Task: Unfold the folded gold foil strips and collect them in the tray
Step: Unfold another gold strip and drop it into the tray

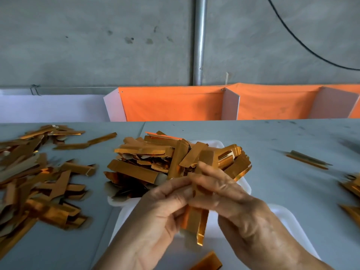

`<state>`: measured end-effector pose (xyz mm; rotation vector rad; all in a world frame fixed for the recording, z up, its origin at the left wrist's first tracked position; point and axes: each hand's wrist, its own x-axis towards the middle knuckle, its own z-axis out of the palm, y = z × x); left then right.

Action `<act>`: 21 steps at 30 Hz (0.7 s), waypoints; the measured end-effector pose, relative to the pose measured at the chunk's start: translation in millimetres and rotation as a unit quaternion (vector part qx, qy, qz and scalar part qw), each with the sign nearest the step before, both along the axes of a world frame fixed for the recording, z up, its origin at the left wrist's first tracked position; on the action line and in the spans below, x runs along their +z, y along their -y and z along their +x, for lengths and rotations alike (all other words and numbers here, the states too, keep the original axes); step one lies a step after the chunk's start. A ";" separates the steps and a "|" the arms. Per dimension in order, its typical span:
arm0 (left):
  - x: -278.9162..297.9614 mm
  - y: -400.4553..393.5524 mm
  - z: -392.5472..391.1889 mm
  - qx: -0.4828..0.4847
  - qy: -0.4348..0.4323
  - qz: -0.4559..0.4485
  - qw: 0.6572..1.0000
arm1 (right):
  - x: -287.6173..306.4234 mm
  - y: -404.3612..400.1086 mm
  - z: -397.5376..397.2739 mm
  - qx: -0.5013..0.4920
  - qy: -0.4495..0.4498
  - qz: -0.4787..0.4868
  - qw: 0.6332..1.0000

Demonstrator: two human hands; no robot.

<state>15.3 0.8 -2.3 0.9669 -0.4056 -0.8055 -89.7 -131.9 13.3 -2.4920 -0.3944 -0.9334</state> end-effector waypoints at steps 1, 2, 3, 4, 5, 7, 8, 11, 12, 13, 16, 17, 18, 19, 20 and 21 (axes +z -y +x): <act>-0.1 1.2 -0.7 0.026 0.009 0.005 1.000 | 0.0 1.0 -1.8 0.001 0.000 0.039 0.999; 0.7 2.8 -1.8 0.051 0.020 0.008 0.998 | 2.2 0.9 -3.2 -0.010 0.005 0.080 0.997; 1.5 3.8 -2.8 0.075 0.039 0.016 0.996 | 5.2 0.0 -4.7 -0.032 0.013 0.138 0.990; 2.6 4.1 -4.3 0.097 0.071 0.032 0.992 | 8.6 0.6 -5.5 -0.054 0.018 0.222 0.973; 3.7 4.6 -5.8 0.119 0.113 0.053 0.985 | 12.6 1.7 -5.4 -0.073 0.011 0.311 0.947; 3.3 6.1 -7.9 0.147 0.174 0.082 0.970 | 17.0 7.9 -2.2 -0.079 -0.084 0.464 0.878; 2.9 6.6 -9.2 0.153 0.191 0.087 0.966 | 15.2 11.5 -0.5 -0.060 -0.135 0.521 0.841; 2.3 7.0 -12.7 0.147 0.238 0.095 0.955 | 10.8 9.9 6.1 -0.020 -0.194 0.601 0.775; 1.5 6.9 -13.4 0.145 0.244 0.097 0.954 | 8.8 8.4 7.6 -0.015 -0.195 0.613 0.766; 0.8 6.8 -13.9 0.146 0.247 0.096 0.953 | 6.1 8.1 8.2 -0.007 -0.193 0.622 0.759; -2.0 6.6 -15.0 0.144 0.271 0.101 0.946 | 3.9 11.0 5.7 0.024 -0.189 0.622 0.759; -2.6 6.1 -15.4 0.136 0.282 0.108 0.944 | 3.6 12.7 4.4 0.032 -0.186 0.612 0.768; -2.8 5.8 -15.4 0.121 0.287 0.112 0.944 | 4.1 13.9 3.0 0.044 -0.183 0.605 0.774; -3.4 5.6 -15.0 0.103 0.280 0.109 0.948 | 4.1 15.9 1.9 0.062 -0.181 0.600 0.777; -3.8 5.5 -14.4 0.086 0.258 0.100 0.957 | 4.9 16.9 1.1 0.081 -0.181 0.601 0.774; -3.7 5.4 -13.7 0.075 0.230 0.093 0.966 | 5.4 18.6 0.4 0.099 -0.183 0.604 0.770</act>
